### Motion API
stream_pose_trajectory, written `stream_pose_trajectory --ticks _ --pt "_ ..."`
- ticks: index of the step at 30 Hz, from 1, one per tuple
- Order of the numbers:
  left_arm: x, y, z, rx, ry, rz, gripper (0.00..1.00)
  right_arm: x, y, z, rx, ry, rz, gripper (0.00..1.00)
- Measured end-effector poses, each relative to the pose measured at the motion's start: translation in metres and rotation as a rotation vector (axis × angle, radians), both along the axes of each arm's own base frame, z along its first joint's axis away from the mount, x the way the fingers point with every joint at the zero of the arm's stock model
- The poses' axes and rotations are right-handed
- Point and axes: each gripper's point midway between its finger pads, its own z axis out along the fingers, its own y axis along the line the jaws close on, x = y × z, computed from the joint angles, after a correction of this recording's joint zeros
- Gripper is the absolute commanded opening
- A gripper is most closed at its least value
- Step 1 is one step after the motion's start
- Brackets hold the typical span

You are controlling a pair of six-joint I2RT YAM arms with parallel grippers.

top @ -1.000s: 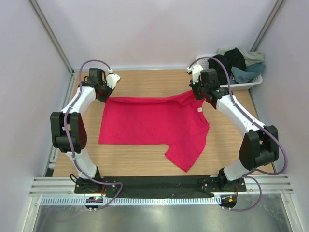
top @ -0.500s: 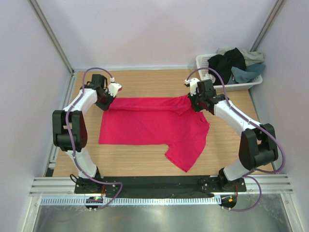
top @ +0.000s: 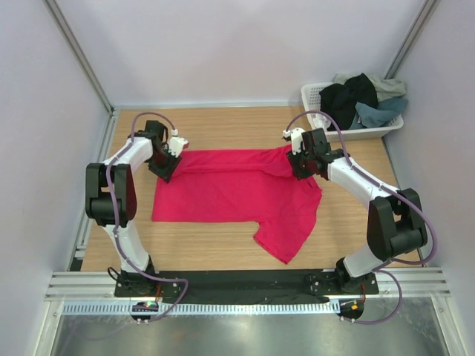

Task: Fold and stack the t-shirts
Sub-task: Fold the tshirt

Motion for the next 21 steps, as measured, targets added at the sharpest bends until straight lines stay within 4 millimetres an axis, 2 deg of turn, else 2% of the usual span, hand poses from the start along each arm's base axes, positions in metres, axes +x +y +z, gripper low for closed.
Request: stream_pose_trajectory --ticks 1,4,5,9,14,16,18,21 --pt "-0.002 0.000 0.000 0.001 0.008 0.007 0.44 0.000 0.000 0.000 -0.002 0.001 -0.001 0.48" --pt "-0.004 0.000 0.001 -0.001 0.013 0.023 0.56 0.001 -0.002 0.005 -0.016 0.000 0.001 0.56" --pt "-0.004 0.000 0.003 -0.003 0.011 0.034 0.65 0.003 -0.002 0.008 -0.018 -0.008 -0.001 0.57" --pt "0.000 -0.002 0.021 -0.023 -0.024 0.092 0.66 0.019 -0.001 0.031 -0.014 -0.067 -0.010 0.57" --pt "0.034 -0.012 0.068 -0.088 -0.157 0.180 0.66 0.042 0.009 0.068 0.007 -0.160 0.005 0.56" --pt "0.040 -0.020 0.081 -0.121 -0.190 0.197 0.66 0.050 0.016 0.075 0.019 -0.178 0.022 0.54" --pt "0.039 -0.031 0.089 -0.153 -0.198 0.197 0.66 0.055 0.029 0.075 0.040 -0.172 0.060 0.52" --pt "0.028 -0.058 0.086 -0.197 -0.169 0.154 0.65 0.058 0.054 0.056 0.063 -0.116 0.129 0.45"
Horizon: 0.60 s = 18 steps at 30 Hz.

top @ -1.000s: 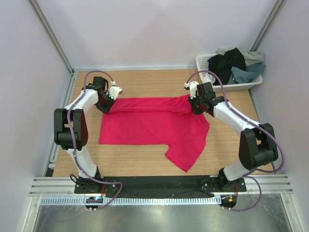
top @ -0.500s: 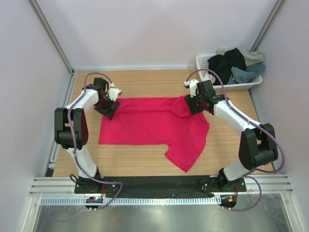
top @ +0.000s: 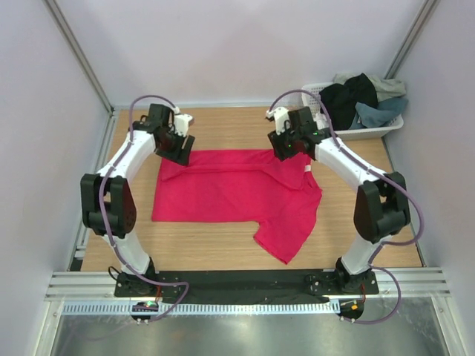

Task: Fold and stack the t-shirts
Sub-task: Fold the tshirt

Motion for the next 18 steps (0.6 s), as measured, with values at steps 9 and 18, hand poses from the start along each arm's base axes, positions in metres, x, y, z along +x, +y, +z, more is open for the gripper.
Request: stream_pose_trajectory --ticks 9,18 --pt "-0.044 -0.037 -0.038 -0.066 0.170 -0.093 0.63 -0.041 0.039 -0.069 -0.024 0.225 0.144 0.40" --pt "-0.053 -0.035 -0.060 -0.062 0.252 -0.085 0.61 -0.060 0.029 -0.090 -0.053 0.295 0.164 0.39"
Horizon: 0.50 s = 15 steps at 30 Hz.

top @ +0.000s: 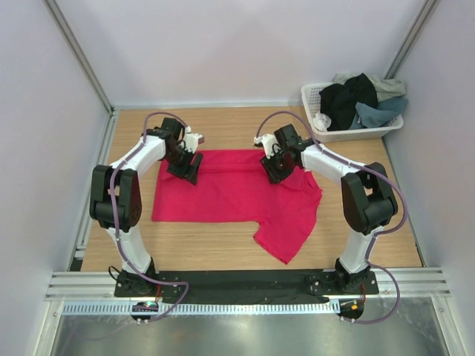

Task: Fold and stack the t-shirts
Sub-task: Fold the tshirt

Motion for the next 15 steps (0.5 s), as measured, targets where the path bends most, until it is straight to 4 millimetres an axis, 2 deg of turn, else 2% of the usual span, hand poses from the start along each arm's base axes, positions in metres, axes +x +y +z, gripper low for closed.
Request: stream_pose_trajectory --ticks 9,15 --pt "-0.002 0.000 -0.002 0.002 0.009 0.004 0.61 -0.008 -0.006 -0.027 -0.049 0.068 0.024 0.36" --pt "-0.006 0.001 -0.006 0.005 0.024 0.004 0.61 -0.002 -0.015 -0.036 -0.087 0.070 0.006 0.36"
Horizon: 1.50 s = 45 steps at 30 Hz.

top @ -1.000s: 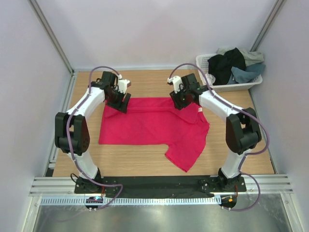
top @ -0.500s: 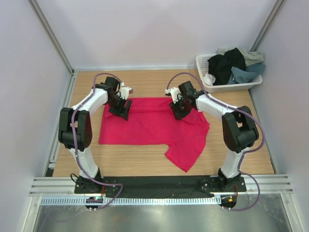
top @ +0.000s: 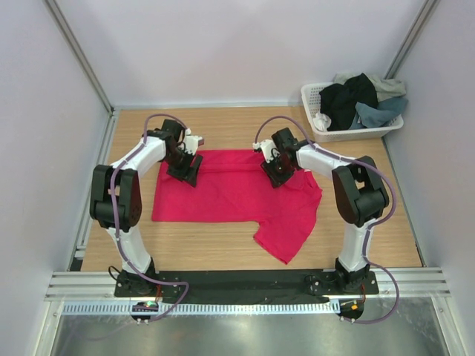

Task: Fold and stack the t-shirts
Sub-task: Fold the tshirt

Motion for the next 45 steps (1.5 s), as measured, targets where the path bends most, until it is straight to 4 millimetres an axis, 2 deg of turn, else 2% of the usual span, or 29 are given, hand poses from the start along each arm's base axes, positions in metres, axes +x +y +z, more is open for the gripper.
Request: stream_pose_trajectory --ticks 7,11,20,27,30,32,43,45 --pt "0.000 0.000 -0.002 -0.001 0.007 0.007 0.59 0.024 -0.010 0.011 -0.027 -0.072 -0.036 0.34" --pt "-0.001 -0.001 -0.006 -0.001 0.020 0.016 0.59 0.031 -0.013 0.012 -0.036 -0.093 -0.045 0.34" --pt "-0.005 0.000 -0.009 0.000 0.032 0.021 0.59 0.035 -0.012 0.006 -0.041 -0.089 -0.047 0.34" --pt "-0.008 0.000 -0.012 0.001 0.043 0.027 0.58 0.041 -0.006 0.009 -0.019 -0.095 -0.042 0.32" --pt "-0.008 0.000 -0.012 0.001 0.044 0.028 0.58 0.041 -0.003 0.010 -0.005 -0.091 -0.037 0.30" --pt "-0.009 0.000 -0.013 0.001 0.047 0.032 0.58 0.041 -0.001 0.010 0.001 -0.089 -0.033 0.26" --pt "-0.008 0.000 -0.013 -0.002 0.048 0.042 0.58 0.036 0.004 0.002 0.007 -0.066 -0.021 0.28" --pt "-0.008 0.000 -0.013 -0.002 0.048 0.042 0.58 0.036 0.004 0.001 0.005 -0.062 -0.021 0.25"
